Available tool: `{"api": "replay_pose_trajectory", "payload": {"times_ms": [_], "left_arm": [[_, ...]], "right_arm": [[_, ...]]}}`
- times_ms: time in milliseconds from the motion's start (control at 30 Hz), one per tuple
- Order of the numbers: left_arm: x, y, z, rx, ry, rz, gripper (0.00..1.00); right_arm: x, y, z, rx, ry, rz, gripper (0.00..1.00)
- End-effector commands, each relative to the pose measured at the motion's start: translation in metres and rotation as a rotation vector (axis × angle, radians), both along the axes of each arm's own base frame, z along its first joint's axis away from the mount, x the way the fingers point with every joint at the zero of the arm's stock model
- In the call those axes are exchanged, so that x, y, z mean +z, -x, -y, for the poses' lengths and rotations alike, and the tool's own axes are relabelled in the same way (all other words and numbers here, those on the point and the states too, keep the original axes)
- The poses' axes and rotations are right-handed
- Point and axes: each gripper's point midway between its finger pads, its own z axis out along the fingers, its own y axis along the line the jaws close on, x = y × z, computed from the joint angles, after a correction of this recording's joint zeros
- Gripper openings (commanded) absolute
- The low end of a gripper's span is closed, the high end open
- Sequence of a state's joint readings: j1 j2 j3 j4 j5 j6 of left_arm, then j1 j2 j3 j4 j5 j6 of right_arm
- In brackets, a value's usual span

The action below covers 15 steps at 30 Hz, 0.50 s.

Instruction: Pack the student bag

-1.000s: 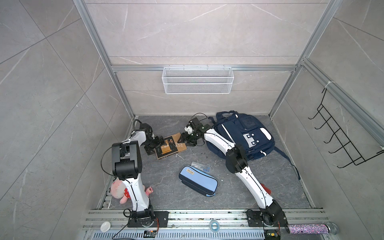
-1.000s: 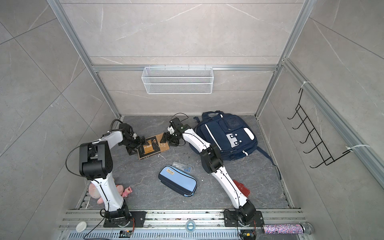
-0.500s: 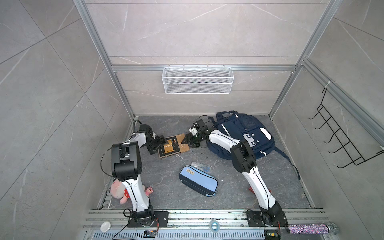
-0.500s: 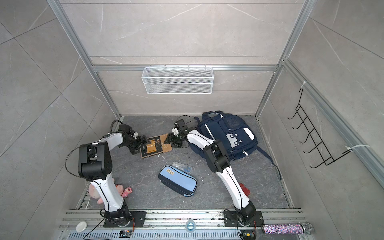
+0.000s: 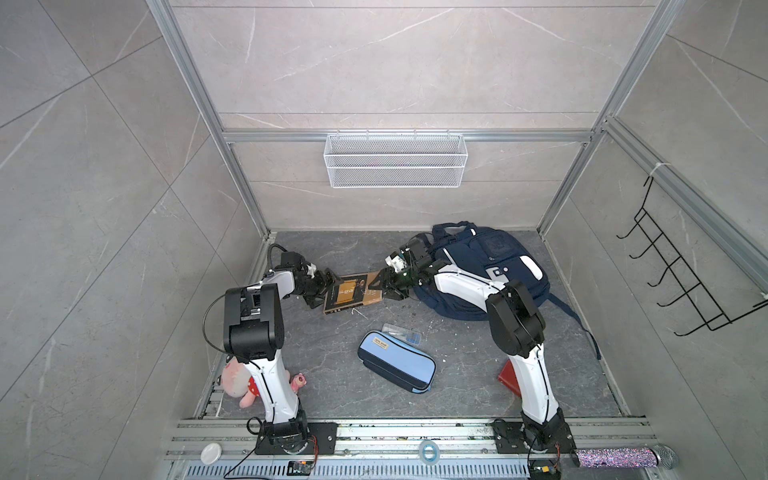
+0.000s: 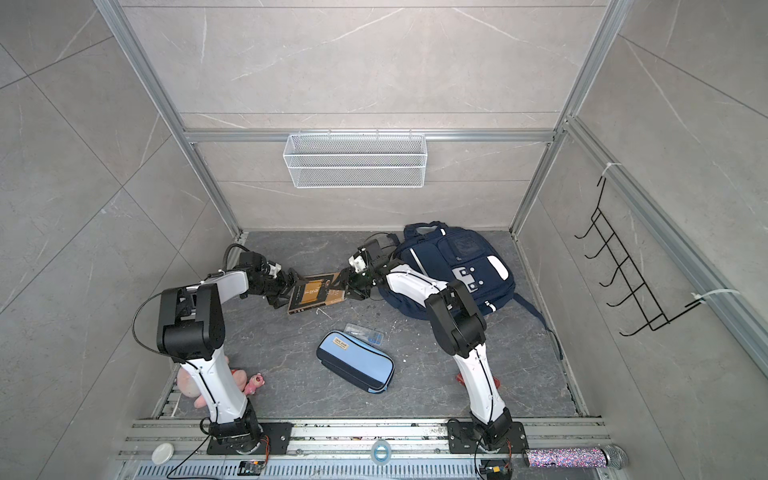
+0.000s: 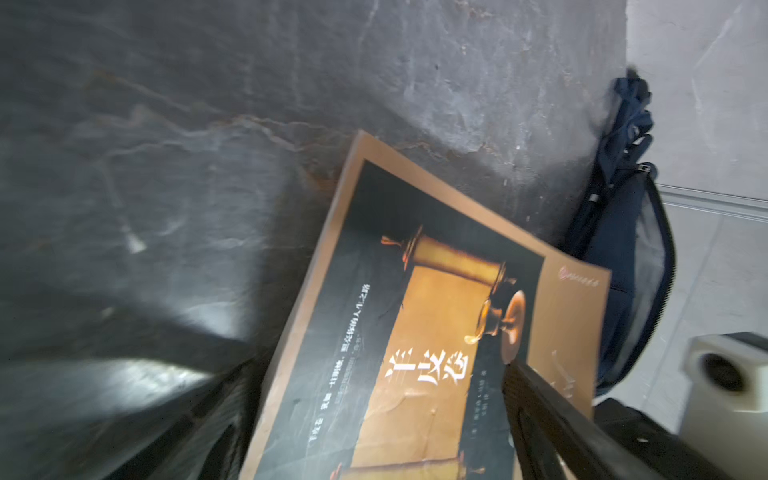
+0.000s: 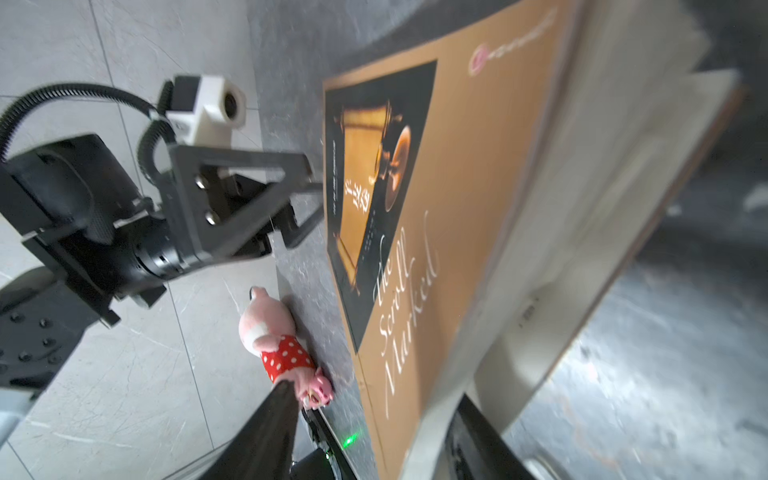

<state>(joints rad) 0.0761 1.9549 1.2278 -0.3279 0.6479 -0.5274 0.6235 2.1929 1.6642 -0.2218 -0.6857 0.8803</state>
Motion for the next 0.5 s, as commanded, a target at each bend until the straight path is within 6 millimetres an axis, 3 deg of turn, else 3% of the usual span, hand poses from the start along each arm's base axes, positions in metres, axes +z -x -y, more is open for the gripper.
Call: {"api": "replay_pose_trajectory", "payload": {"times_ms": [0,200,400,467], "left_arm": [[0.017,0.013,0.047,-0.097,0.194,-0.037,0.91],[0.018,0.024,0.055,-0.102,0.236,-0.040,0.90],[0.018,0.036,0.051,-0.087,0.208,-0.047,0.89],[0.017,0.039,0.047,-0.077,0.175,-0.058,0.95]], "right_arm": [[0.030,0.014,-0.024,0.054,-0.114,0.068,0.57],[0.026,0.003,-0.016,-0.017,-0.117,0.067,0.53],[0.010,-0.003,0.003,-0.080,-0.077,0.043,0.41],[0.007,-0.002,0.006,-0.088,-0.064,0.039,0.38]]}}
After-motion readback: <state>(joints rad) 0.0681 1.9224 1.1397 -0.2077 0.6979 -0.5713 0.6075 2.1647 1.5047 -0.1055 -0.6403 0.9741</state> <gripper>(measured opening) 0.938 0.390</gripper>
